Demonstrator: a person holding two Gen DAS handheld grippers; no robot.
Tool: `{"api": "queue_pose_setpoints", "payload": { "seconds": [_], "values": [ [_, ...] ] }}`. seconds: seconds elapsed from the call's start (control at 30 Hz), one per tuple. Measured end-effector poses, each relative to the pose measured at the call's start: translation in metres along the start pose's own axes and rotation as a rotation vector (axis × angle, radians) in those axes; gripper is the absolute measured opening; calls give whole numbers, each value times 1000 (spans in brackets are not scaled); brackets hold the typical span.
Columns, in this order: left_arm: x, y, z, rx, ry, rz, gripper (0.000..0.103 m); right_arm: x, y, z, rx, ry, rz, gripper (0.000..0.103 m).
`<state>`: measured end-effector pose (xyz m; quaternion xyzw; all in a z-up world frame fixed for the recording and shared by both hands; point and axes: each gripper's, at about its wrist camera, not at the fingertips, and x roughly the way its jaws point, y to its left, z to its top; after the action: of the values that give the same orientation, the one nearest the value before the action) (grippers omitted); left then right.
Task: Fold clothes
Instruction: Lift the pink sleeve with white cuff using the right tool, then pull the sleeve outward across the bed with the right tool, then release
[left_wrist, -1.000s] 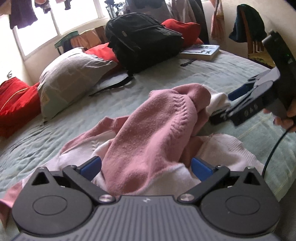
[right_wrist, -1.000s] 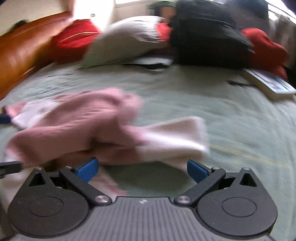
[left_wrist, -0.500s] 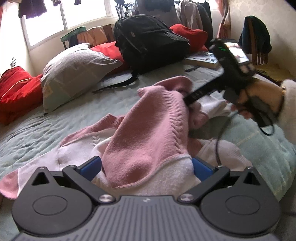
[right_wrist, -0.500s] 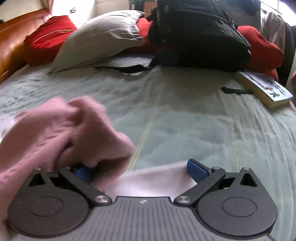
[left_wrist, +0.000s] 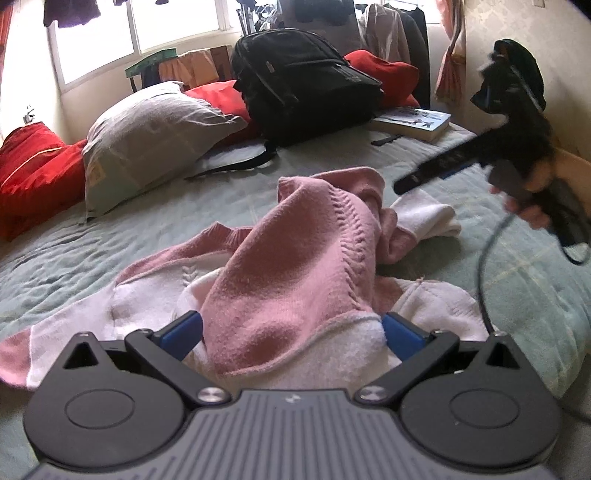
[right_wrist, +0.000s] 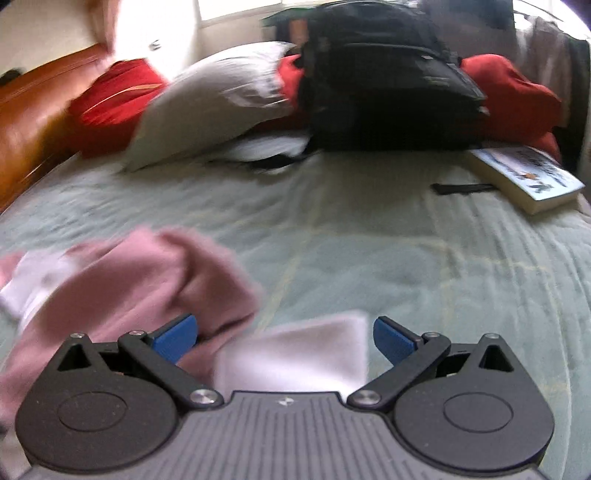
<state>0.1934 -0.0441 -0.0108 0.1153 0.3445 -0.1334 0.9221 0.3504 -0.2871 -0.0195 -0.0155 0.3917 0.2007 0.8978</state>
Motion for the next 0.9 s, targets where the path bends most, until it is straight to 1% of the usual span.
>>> {"api": "queue_pose_setpoints", "payload": {
  "seconds": [0.07,0.2,0.27,0.37,0.47,0.5,0.57,0.73,0.83,0.9],
  "values": [
    [-1,-1,-2,-2,5,4,102,-3,12,-10,-33,17,20,103],
    [-8,-3,-5,4,5,13,102,3,42,-24,-110,36,67,103],
    [-11,-3,-6,6,3,21,102,13,55,-27,-148,60,64,103],
    [-13,-1,-8,-2,4,21,102,32,70,-28,-205,73,16,103],
    [-10,2,-10,-15,12,13,102,42,79,-27,-266,49,-43,103],
    [-9,3,-10,-18,14,10,102,45,80,-26,-280,43,-71,103],
    [-9,3,-9,-21,11,9,102,52,76,-21,-286,34,-154,103],
    [-10,3,-8,-26,-3,2,102,59,32,-3,-107,44,-80,103],
    [-10,4,-7,-27,-11,-4,102,56,14,5,-23,18,-70,103],
    [-10,4,-7,-27,-14,-7,102,59,5,10,2,18,-78,103]
  ]
}}
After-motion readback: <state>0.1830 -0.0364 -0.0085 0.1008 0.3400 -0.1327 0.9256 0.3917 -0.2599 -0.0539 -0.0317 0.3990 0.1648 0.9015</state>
